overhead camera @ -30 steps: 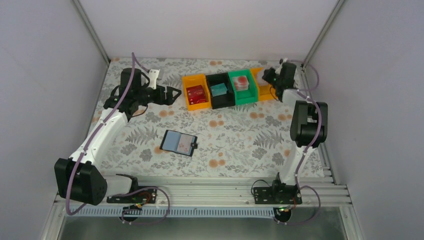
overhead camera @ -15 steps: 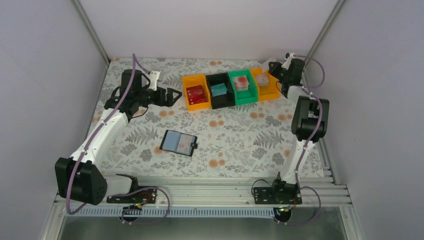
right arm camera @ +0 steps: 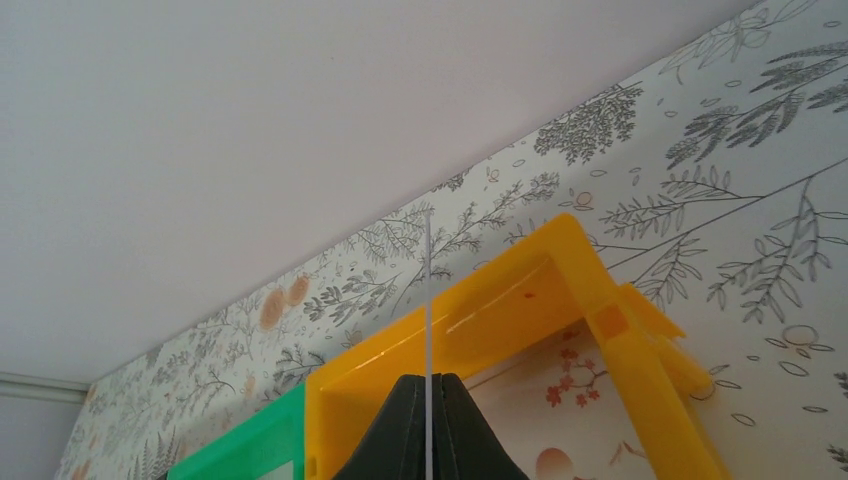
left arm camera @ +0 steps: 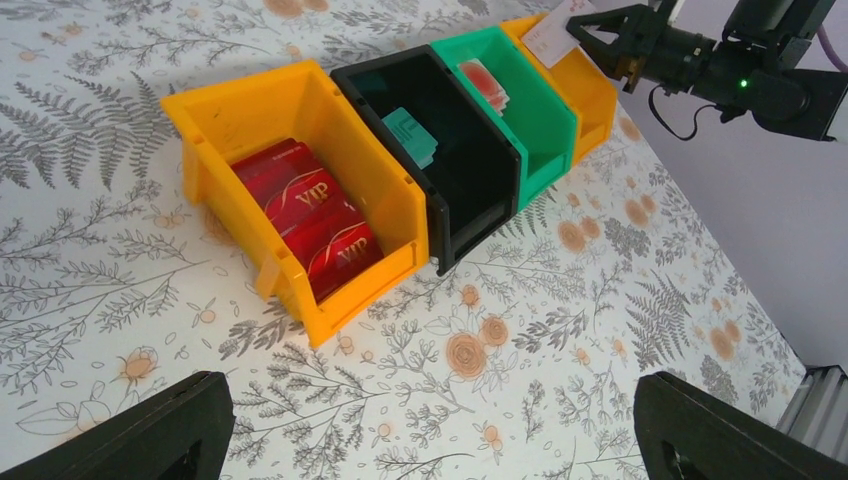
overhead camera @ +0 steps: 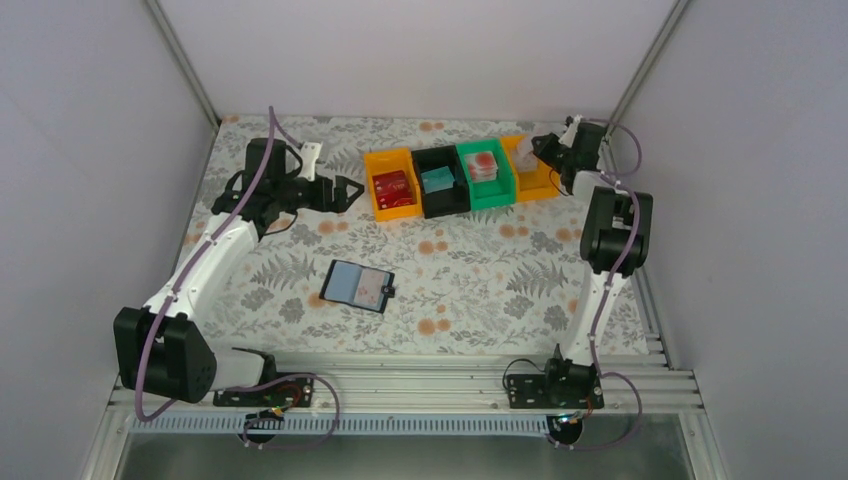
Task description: Take the credit cards out of the card holder
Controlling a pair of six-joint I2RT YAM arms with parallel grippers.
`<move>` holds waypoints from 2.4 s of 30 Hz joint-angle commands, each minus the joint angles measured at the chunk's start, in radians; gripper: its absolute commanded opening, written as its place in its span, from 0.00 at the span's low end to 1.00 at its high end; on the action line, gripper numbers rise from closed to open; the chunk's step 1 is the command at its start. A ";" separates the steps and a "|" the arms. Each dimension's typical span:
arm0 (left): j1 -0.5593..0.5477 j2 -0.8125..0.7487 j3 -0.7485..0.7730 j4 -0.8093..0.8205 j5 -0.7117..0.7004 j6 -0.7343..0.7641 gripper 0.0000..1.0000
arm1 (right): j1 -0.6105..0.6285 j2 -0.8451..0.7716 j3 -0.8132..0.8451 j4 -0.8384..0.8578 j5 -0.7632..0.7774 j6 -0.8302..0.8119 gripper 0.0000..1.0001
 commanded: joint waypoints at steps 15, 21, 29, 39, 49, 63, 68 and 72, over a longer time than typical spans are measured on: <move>0.003 0.008 0.017 -0.001 0.011 0.011 1.00 | 0.048 0.083 0.080 -0.052 -0.027 0.047 0.04; 0.003 0.010 0.012 0.000 0.010 0.010 1.00 | 0.054 0.100 0.144 -0.137 -0.010 0.020 0.08; 0.004 0.012 0.017 -0.001 0.005 0.018 1.00 | 0.071 0.067 0.237 -0.304 0.124 -0.070 0.50; 0.004 0.000 0.002 -0.005 -0.005 0.016 1.00 | 0.113 0.068 0.424 -0.537 0.404 -0.160 0.99; 0.076 0.007 -0.128 -0.052 -0.088 -0.034 1.00 | 0.297 -0.090 0.401 -0.652 0.569 -0.246 0.99; 0.130 0.023 -0.496 0.046 -0.072 -0.148 1.00 | 0.892 -0.430 -0.113 -0.788 0.258 -0.190 0.91; 0.126 0.003 -0.571 0.101 -0.017 -0.163 1.00 | 0.991 -0.358 -0.184 -0.768 0.132 -0.130 0.91; 0.106 0.005 -0.620 0.139 0.012 -0.172 1.00 | 1.004 -0.316 -0.224 -0.762 0.139 -0.068 0.95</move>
